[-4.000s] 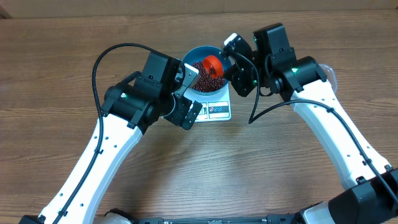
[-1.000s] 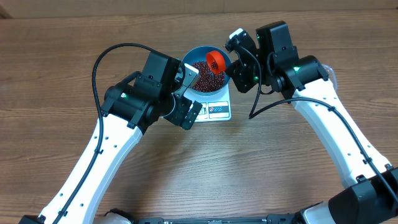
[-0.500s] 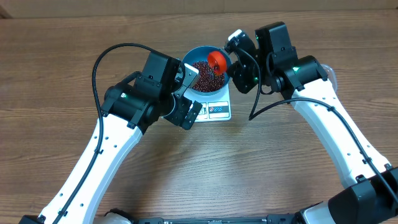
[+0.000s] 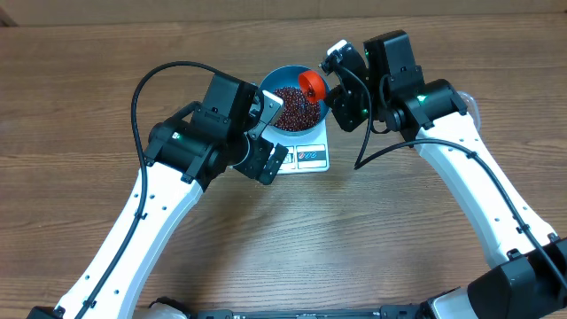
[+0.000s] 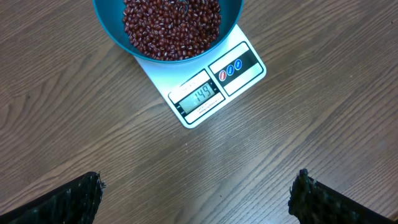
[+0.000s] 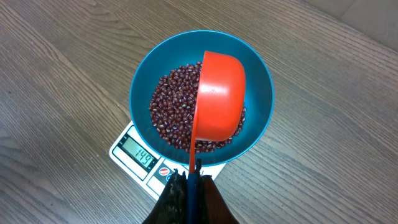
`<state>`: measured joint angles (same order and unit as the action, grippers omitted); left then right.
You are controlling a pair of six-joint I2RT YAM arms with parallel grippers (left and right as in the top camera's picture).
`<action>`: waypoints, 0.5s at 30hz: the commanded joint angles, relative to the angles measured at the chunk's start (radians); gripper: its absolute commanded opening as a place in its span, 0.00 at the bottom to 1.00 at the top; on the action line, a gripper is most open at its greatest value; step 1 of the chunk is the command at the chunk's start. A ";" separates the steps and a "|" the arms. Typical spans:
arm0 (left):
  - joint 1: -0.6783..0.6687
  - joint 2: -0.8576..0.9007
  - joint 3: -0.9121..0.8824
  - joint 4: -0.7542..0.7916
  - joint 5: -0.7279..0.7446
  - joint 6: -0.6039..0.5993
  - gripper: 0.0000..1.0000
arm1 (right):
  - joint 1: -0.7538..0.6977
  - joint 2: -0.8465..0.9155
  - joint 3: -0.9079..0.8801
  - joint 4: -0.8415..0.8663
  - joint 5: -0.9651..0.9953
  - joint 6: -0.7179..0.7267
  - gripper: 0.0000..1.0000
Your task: Scoop item into bowl and weigh 150g on scale
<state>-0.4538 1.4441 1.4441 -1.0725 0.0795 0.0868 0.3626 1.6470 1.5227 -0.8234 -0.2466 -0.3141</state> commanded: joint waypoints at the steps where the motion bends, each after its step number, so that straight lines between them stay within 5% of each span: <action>1: 0.001 0.007 -0.006 0.003 0.015 0.022 1.00 | 0.008 0.003 0.021 0.006 0.006 0.008 0.04; 15: 0.001 0.007 -0.006 0.003 0.015 0.022 1.00 | 0.008 0.003 0.021 0.004 0.006 0.027 0.04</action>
<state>-0.4538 1.4441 1.4441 -1.0725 0.0795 0.0868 0.3626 1.6470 1.5227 -0.8238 -0.2466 -0.2955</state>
